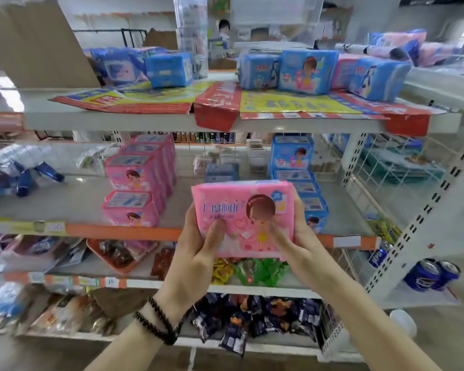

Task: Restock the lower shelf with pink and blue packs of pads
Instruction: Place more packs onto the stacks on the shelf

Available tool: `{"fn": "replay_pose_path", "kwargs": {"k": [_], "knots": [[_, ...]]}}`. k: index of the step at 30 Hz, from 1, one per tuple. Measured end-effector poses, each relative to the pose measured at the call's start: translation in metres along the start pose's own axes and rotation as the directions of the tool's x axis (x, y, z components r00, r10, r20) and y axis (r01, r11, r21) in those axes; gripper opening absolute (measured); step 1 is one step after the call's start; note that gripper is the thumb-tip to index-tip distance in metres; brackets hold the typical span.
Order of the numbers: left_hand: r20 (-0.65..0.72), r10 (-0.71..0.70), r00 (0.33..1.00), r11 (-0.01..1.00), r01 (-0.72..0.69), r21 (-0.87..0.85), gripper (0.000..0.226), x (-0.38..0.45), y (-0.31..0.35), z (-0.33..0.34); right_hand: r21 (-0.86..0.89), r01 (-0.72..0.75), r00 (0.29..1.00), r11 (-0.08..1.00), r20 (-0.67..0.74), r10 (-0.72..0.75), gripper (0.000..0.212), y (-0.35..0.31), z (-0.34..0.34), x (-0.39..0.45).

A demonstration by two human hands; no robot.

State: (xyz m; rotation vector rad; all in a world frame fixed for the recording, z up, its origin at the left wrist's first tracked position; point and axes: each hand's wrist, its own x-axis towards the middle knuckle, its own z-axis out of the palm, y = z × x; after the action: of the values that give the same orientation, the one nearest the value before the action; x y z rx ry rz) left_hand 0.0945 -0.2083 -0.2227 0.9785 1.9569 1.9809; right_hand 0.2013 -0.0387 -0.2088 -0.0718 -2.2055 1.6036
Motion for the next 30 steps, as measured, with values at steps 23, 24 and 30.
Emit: {"fn": "replay_pose_path", "kwargs": {"k": [23, 24, 30], "knots": [[-0.081, -0.107, 0.991, 0.982, 0.118, 0.146, 0.051, -0.008, -0.054, -0.044, -0.051, -0.274, 0.937, 0.961, 0.212, 0.278, 0.070, 0.040, 0.042, 0.024], [-0.078, -0.109, 0.991, 0.982, 0.119, 0.148, 0.052, -0.007, -0.055, -0.053, -0.054, -0.279, 0.936, 0.959, 0.206, 0.284, 0.069, 0.039, 0.049, 0.028], [-0.044, -0.110, 0.993, 0.979, 0.115, 0.166, 0.053, 0.004, -0.066, -0.105, -0.051, -0.271, 0.948, 0.961, 0.159, 0.276, 0.061, 0.031, 0.097, 0.045]]}}
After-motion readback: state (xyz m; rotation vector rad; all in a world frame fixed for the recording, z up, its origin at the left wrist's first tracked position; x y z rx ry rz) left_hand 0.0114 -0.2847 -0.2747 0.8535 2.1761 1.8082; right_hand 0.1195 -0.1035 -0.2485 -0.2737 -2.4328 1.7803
